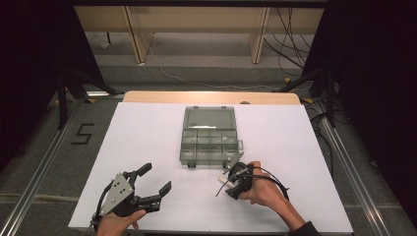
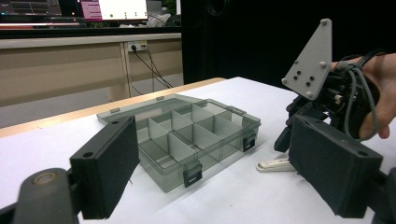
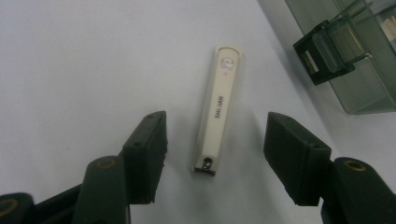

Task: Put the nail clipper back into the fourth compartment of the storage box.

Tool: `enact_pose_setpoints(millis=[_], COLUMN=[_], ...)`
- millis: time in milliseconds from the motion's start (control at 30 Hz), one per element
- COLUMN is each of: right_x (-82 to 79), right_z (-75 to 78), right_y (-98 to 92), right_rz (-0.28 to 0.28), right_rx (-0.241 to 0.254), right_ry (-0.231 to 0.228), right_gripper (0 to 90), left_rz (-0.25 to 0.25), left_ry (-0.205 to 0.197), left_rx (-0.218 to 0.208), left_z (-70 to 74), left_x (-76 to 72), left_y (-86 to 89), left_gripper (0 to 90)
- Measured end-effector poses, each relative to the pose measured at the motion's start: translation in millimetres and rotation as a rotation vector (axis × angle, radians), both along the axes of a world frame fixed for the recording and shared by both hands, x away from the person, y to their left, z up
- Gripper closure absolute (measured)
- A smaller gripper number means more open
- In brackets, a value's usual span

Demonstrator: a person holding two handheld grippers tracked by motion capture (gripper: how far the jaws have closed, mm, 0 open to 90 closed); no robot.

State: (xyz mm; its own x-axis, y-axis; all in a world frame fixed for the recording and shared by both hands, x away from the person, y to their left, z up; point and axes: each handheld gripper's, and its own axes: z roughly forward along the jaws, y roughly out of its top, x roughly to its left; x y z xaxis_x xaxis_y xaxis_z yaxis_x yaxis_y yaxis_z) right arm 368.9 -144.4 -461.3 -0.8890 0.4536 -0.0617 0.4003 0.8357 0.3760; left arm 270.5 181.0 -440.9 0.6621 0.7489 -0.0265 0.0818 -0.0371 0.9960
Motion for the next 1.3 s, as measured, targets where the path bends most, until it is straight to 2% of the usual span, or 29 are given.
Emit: enact_pose_setpoints(millis=[167, 300, 333, 467, 567, 667, 767, 833, 1067, 1133, 1167, 1200, 1267, 1300], right_x=[2.5, 4.5, 4.5, 6.7, 7.0, 8.1, 7.6, 7.5, 5.2, 4.2, 3.8, 3.4, 3.3, 3.0], right_z=[0.5, 0.7, 0.7, 1.1, 1.0, 2.9, 2.0, 2.6, 4.2, 7.1, 10.2, 11.3, 14.9, 17.0], right_y=[1.7, 4.0, 4.0, 4.9, 5.2, 6.9, 8.9, 11.2, 13.6, 14.1, 14.4, 14.1, 14.0, 13.5], right_rz=[0.000, 0.002, 0.002, 0.007, 0.004, 0.013, 0.011, 0.015, 0.025, 0.042, 0.043, 0.045, 0.051, 0.052], right_rx=[-0.005, -0.031, -0.031, -0.031, -0.028, -0.059, -0.055, -0.072, -0.089, -0.078, -0.090, -0.066, -0.072, -0.045], right_ry=[0.019, 0.037, 0.037, 0.053, 0.066, 0.087, 0.076, 0.081, 0.070, 0.064, 0.066, 0.051, 0.050, 0.035], right_gripper=[49.9, 56.1, 56.1, 65.1, 67.5, 72.4, 75.1, 77.4, 77.5, 77.5, 77.5, 77.5, 77.5, 77.6], left_rz=[0.000, 0.001, 0.001, 0.001, -0.007, 0.002, 0.001, -0.003, 0.003, 0.001, 0.000, 0.001, 0.001, 0.001], left_ry=[-0.001, 0.000, 0.000, 0.000, -0.009, 0.001, -0.001, -0.005, 0.004, 0.001, 0.000, 0.000, 0.000, 0.000], left_rx=[-0.001, 0.000, 0.000, 0.000, -0.005, -0.001, 0.002, 0.000, -0.003, -0.004, -0.003, -0.003, -0.003, -0.003], left_z=[0.0, 0.0, 0.0, 0.0, -0.4, -0.2, -0.1, -0.2, 0.2, 0.3, 0.3, 0.3, 0.3, 0.3], left_x=[0.1, 0.1, 0.1, 0.1, 1.3, 0.2, 0.3, 0.8, -0.2, 0.0, 0.1, 0.0, 0.0, 0.0], left_y=[0.1, 0.2, 0.2, 0.1, -0.3, -0.1, 0.1, 0.2, 0.5, 0.5, 0.5, 0.5, 0.5, 0.5], left_gripper=[15.6, 15.6, 15.6, 15.6, 15.6, 15.6, 15.6, 15.6, 15.6, 15.6, 15.6, 15.6, 15.6, 15.6])
